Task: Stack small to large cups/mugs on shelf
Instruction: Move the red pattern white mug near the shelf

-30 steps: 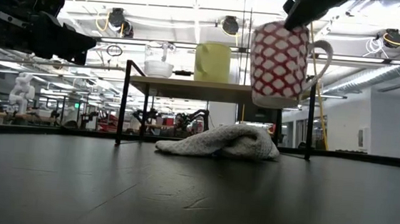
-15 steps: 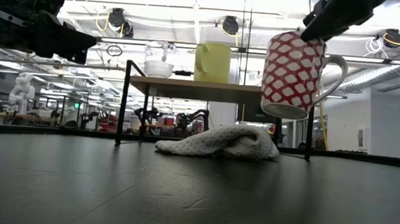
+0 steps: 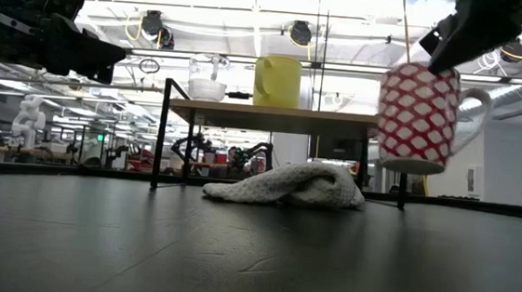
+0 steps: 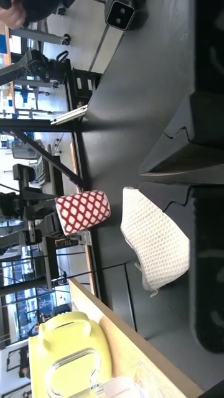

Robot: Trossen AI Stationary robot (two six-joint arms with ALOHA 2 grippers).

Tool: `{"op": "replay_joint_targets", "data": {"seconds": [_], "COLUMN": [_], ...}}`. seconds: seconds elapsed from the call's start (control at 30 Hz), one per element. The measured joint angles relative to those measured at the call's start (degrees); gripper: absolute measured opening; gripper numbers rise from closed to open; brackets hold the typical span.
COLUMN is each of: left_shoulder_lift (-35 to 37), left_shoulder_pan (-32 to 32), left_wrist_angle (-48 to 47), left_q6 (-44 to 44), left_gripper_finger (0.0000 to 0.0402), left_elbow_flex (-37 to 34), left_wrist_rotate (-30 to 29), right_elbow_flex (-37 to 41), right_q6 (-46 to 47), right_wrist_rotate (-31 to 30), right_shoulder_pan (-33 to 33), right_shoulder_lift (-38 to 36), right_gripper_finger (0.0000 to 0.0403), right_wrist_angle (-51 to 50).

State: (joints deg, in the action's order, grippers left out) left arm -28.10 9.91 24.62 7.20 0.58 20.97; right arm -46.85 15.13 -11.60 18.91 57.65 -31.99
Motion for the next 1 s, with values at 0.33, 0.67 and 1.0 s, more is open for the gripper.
{"op": "replay_joint_targets", "data": {"seconds": [0.33,0.67,1.0], "left_shoulder_lift": [-0.02,-0.02,0.0], "left_shoulder_pan": [0.02,0.02,0.02], "left_wrist_angle": [0.11,0.56,1.11], "left_q6": [0.37,0.57,1.07], "left_gripper_finger": [0.0031,0.0031,0.0031], "left_elbow_flex": [0.0,0.0,0.0], "left_wrist_rotate": [-0.06,-0.24,-0.21], "right_elbow_flex": [-0.02,-0.03,-0.09], "right_q6": [0.9,1.15,1.31], "right_wrist_rotate": [-2.2,-2.15,-3.64], "right_shoulder_pan": [0.78,1.9,3.77], "right_shoulder_lift": [1.17,5.51,10.0], "right_gripper_finger": [0.0002,0.0002,0.0002], "right_wrist_angle": [-4.63,-2.95,0.95]}}
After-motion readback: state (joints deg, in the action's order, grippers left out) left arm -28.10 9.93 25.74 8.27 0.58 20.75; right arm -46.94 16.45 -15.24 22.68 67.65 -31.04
